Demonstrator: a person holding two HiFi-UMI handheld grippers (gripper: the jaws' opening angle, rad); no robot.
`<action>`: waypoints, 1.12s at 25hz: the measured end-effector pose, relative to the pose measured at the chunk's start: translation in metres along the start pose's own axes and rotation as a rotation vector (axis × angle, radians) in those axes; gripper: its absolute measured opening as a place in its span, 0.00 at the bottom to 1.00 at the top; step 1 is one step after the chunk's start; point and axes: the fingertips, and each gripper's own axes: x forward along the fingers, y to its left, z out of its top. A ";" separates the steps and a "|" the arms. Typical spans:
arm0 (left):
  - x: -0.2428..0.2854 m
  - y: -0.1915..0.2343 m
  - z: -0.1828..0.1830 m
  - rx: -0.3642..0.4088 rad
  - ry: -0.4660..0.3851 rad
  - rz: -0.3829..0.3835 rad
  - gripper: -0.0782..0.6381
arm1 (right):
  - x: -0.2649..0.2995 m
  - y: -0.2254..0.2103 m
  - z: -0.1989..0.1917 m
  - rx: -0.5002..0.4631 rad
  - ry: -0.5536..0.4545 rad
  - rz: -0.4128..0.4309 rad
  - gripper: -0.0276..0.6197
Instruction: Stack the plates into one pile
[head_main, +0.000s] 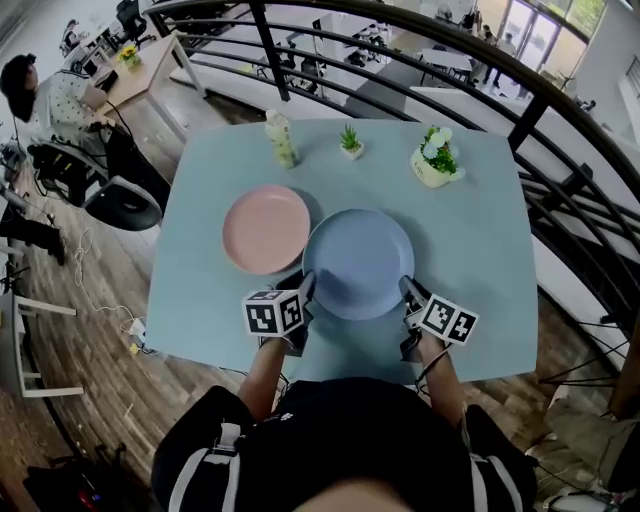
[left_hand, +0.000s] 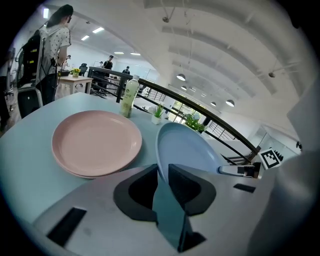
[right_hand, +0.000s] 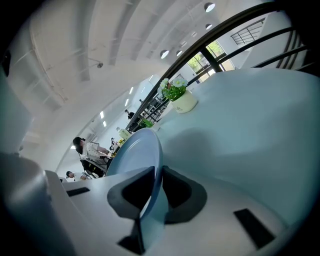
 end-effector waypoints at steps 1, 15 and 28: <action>-0.003 0.006 0.003 0.000 -0.006 0.001 0.20 | 0.005 0.005 -0.002 -0.002 -0.001 0.004 0.12; -0.048 0.091 0.022 -0.042 -0.060 0.021 0.21 | 0.067 0.078 -0.034 -0.033 0.043 0.054 0.13; -0.054 0.146 0.030 -0.077 -0.085 0.028 0.21 | 0.112 0.109 -0.047 -0.053 0.073 0.057 0.13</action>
